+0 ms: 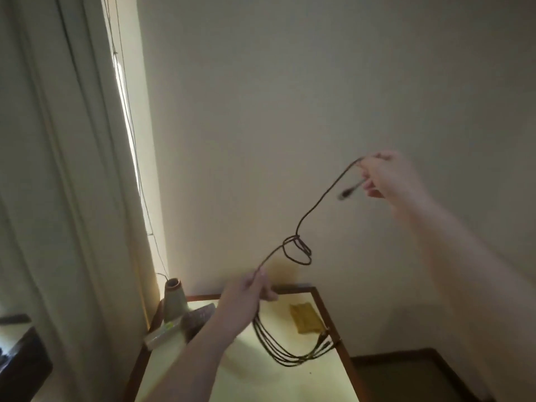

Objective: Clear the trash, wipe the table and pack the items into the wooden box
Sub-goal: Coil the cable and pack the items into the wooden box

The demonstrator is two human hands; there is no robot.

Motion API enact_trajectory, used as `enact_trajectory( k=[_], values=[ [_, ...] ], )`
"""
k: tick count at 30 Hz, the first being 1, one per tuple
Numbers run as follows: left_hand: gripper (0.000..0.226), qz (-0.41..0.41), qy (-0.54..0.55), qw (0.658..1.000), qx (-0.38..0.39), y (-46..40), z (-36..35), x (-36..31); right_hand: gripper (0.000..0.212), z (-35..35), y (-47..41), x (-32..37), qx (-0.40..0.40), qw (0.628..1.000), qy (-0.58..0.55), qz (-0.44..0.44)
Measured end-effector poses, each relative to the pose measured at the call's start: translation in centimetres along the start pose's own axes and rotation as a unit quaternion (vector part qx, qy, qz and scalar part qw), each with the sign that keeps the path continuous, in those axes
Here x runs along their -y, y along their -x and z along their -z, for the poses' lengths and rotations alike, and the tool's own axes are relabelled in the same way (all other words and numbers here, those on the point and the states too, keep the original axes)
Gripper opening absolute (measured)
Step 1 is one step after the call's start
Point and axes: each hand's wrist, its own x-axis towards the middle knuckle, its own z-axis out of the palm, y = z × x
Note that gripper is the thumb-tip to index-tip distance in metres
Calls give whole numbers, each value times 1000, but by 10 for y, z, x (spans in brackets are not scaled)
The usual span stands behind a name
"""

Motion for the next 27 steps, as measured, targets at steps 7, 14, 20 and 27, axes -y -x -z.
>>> enact_trajectory(
  k=[7,14,20,27],
  values=[
    [34,-168,-157,973,27,-9,76,-110,68,-18,86,-6,384,840,384,-12],
    [18,-176,-181,966,50,-6,133,-192,27,-39,107,80,374,907,-184,-58],
    [30,-186,-112,971,98,22,177,-231,19,-24,94,108,429,895,-118,34],
    [48,-179,-203,960,-74,31,201,-221,21,-6,85,106,420,893,115,114]
  ],
)
